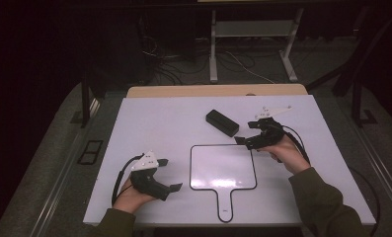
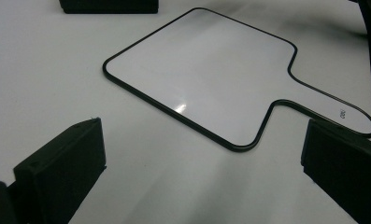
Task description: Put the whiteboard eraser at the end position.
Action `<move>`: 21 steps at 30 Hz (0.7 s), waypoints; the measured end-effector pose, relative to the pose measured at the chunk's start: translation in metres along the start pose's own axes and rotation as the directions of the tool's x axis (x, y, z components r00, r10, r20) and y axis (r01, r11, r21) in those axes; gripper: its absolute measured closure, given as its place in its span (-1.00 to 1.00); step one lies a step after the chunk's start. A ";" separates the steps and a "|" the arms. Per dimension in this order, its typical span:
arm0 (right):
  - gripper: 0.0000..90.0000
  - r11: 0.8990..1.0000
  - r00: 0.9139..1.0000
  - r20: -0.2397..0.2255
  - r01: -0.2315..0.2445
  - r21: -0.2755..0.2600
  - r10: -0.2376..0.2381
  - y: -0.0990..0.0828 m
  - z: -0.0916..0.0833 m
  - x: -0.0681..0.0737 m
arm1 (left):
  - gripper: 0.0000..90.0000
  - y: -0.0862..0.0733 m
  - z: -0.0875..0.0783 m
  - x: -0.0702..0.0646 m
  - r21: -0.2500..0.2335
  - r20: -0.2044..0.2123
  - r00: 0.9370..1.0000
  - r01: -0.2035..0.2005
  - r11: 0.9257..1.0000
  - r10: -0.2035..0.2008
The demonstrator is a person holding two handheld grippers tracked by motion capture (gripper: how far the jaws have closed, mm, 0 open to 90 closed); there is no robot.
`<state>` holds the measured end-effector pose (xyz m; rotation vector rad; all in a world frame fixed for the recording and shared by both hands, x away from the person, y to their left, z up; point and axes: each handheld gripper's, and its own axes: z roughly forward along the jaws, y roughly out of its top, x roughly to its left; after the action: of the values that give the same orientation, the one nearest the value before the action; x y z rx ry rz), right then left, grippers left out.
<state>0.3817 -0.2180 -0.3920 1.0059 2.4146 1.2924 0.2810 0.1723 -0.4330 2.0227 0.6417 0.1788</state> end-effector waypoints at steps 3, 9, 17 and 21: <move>-0.71 1.000 1.000 0.011 0.000 -0.003 0.000 -0.009 -0.006 0.002 | -1.00 0.000 0.000 0.000 0.003 0.000 1.000 0.002 1.000 -0.002; -0.71 1.000 1.000 0.026 0.008 0.002 -0.008 -0.028 -0.016 0.008 | -1.00 0.001 0.000 -0.001 0.001 0.003 1.000 -0.001 1.000 0.001; -0.71 0.999 0.999 0.046 0.016 -0.036 -0.015 -0.052 -0.035 0.019 | -1.00 0.001 0.000 -0.002 -0.002 0.006 1.000 -0.003 1.000 0.003; -0.71 0.999 0.999 0.051 0.013 -0.045 -0.011 -0.064 -0.041 0.021 | -1.00 0.002 0.000 -0.002 -0.002 0.006 1.000 -0.006 1.000 0.007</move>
<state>0.3160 -0.2549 -0.4169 0.9983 2.3395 1.2956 0.2805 0.1705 -0.4313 2.0232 0.6309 0.1767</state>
